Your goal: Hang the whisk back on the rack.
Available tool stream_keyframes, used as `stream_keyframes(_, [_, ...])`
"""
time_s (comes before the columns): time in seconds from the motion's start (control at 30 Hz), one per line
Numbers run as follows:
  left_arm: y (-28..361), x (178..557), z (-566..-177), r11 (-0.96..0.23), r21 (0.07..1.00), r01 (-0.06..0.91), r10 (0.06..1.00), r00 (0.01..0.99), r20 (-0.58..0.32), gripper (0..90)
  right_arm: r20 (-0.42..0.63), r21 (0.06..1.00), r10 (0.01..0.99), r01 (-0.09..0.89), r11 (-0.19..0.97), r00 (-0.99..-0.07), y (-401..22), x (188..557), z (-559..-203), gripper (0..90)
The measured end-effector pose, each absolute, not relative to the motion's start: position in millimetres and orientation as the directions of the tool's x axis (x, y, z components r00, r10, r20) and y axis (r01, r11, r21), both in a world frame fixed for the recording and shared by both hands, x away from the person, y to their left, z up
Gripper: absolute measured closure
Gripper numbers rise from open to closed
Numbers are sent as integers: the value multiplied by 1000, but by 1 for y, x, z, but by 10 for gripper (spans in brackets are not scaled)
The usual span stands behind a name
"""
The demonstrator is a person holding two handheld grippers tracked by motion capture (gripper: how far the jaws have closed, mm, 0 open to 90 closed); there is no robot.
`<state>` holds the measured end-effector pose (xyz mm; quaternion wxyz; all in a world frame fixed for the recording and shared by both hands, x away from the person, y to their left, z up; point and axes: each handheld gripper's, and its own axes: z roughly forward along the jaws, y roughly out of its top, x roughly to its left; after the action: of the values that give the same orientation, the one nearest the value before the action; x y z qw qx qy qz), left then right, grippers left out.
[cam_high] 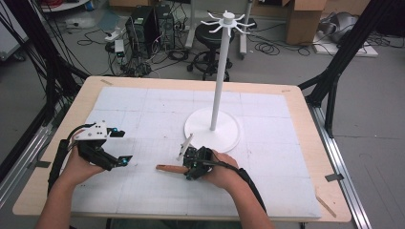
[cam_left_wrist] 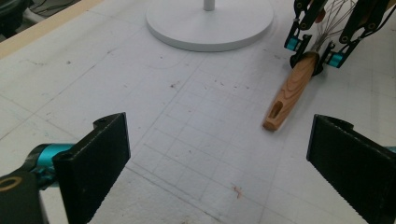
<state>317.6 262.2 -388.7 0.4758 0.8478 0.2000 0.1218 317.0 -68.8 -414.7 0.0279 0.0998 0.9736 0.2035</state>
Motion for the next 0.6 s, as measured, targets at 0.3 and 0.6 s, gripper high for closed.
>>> stream_keyframes(0.3, [263, 318, -389, -464, 857, 223, 455, 890, 14, 67, -19, 554, 261, 207, 806, -965, -94, 321, -386, 705])
stream_keyframes(0.6, [263, 318, -388, -467, 856, 222, 454, 891, 17, 67, -16, 666, 309, 221, 713, -951, -121, 320, -361, 706])
